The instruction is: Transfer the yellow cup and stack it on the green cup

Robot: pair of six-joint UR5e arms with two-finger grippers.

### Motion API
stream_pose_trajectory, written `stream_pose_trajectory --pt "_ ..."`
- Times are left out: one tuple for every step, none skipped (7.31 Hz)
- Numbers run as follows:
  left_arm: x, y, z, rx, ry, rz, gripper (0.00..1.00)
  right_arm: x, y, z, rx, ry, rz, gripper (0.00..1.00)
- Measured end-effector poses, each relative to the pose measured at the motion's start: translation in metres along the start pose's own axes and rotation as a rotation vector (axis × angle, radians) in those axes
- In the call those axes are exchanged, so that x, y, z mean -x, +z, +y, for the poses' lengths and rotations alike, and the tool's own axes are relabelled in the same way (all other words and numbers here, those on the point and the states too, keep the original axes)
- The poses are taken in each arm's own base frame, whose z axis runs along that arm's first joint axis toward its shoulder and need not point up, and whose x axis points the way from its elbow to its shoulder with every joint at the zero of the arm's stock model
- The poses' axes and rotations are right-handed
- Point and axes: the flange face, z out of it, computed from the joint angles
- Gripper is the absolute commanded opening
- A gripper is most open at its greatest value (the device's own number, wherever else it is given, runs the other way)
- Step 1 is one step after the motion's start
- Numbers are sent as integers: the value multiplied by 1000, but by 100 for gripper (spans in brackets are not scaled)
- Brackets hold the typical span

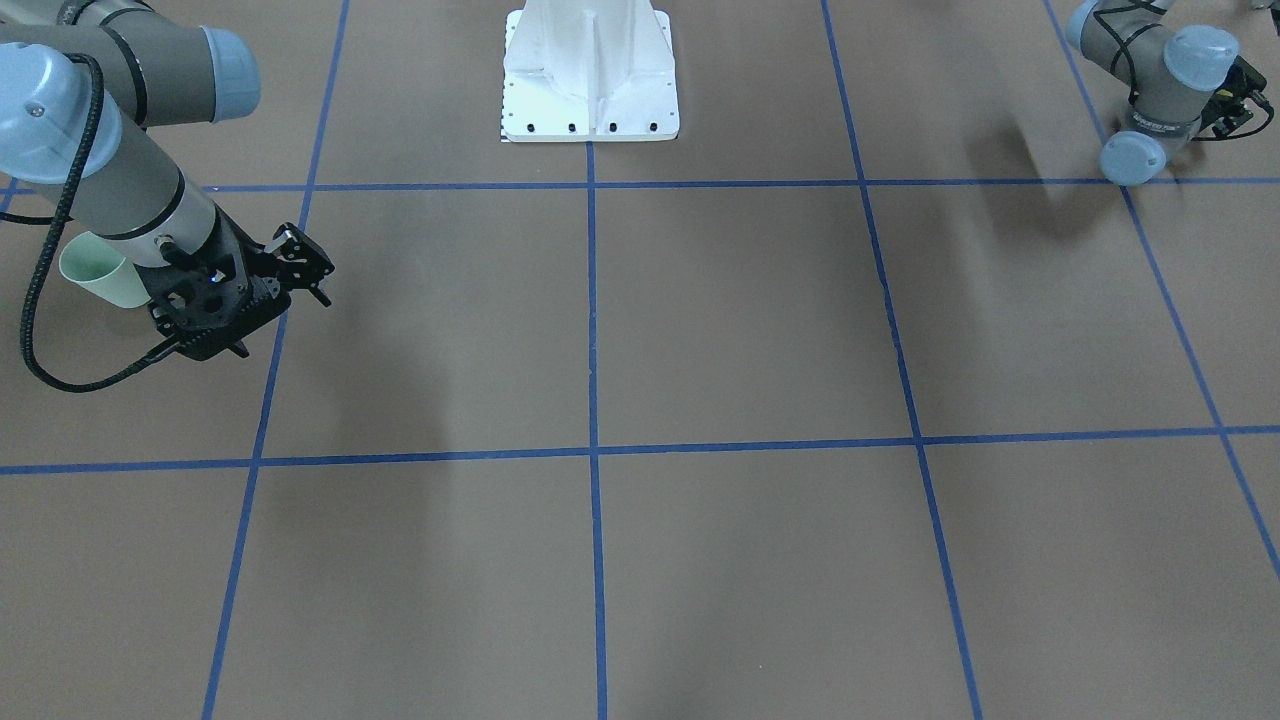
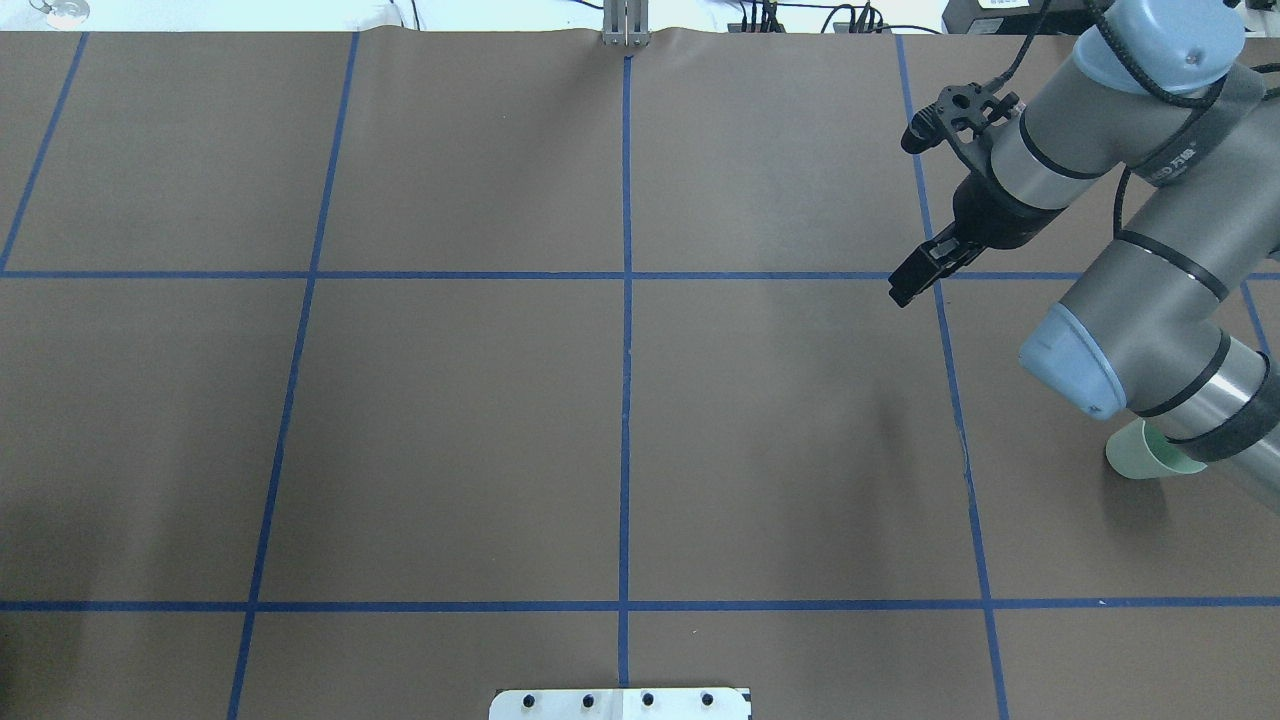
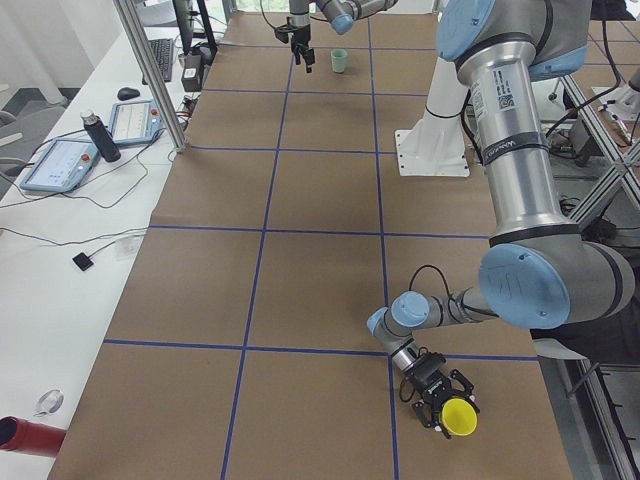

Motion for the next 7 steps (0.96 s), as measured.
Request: stream_pose_trajectory --pt "0 0 0 1 1 2 68 0 0 0 0 0 0 99" --pt "0 -1 1 3 3 4 51 0 0 0 0 0 0 99" --pt "0 -1 1 4 4 5 41 0 0 1 1 0 0 99" --pt "0 0 1 3 9 6 37 0 0 1 1 0 0 99" --pt "0 2 0 -2 17 6 33 0 0 1 1 0 0 99" --pt "0 5 -3 -8 25 4 30 0 0 1 1 1 0 99" --pt "-1 11 -7 -16 33 1 30 -1 0 1 1 1 0 99"
